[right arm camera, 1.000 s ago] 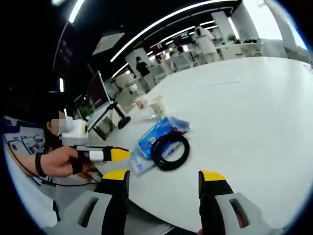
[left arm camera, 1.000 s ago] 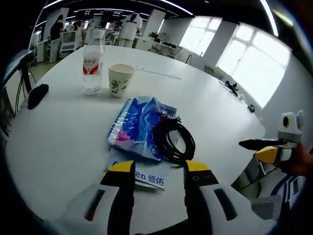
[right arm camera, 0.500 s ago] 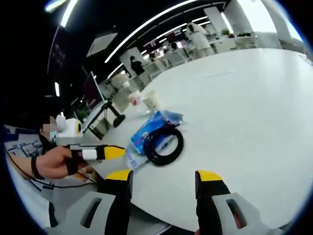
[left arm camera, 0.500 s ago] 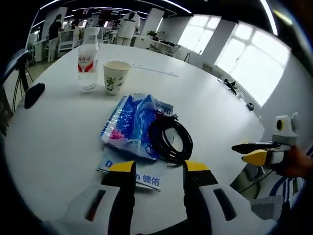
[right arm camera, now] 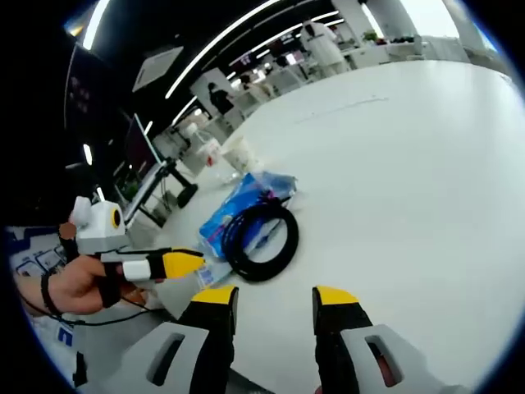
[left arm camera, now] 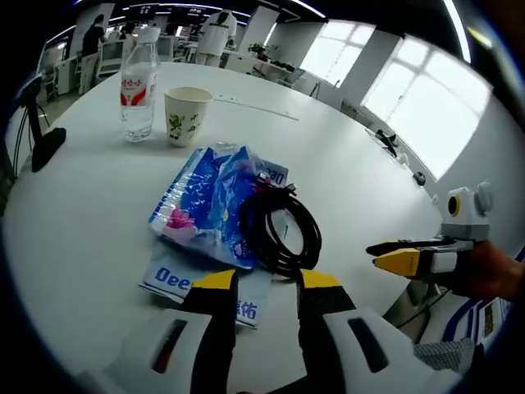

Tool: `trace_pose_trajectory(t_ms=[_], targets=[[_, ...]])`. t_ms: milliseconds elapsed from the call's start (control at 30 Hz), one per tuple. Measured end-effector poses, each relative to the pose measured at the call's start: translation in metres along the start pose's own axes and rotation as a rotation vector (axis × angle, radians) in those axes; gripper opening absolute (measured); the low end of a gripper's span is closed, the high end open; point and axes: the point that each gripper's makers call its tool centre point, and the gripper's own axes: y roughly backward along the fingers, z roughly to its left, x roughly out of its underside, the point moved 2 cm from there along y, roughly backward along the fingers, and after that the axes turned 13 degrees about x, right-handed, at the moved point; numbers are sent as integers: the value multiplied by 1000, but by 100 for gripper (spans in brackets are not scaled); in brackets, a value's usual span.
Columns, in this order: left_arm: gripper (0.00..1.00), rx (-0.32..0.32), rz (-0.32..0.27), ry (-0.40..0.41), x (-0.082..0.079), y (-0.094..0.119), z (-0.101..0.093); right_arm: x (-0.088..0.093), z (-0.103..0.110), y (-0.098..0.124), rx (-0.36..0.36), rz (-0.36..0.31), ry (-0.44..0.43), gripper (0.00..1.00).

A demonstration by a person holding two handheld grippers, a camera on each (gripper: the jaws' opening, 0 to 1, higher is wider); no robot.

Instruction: Arrange the tabletop items into an orderly group along one side of the table until the central work area is clear of visible clutter.

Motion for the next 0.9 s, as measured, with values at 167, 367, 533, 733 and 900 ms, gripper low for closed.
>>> trace_pose_trajectory(t_ms=[167,367,533,733,900], targets=[[22,-4,26,-17,3,-10,-3,-11,-3,-15,23,2,-25,26],[20,-2,36,15,7,-18,-4,-19,-3,-33,26,23,-43,22],[20,-4,44,59,9,-25,-4,-16,-2,-48,22,54,-105,22],[18,-6,25,117,6,-31,-3,-19,-5,-60,45,61,-163,21],[17,-11,22,143,5,-35,-1,-22,0,-67,42,71,-164,21]])
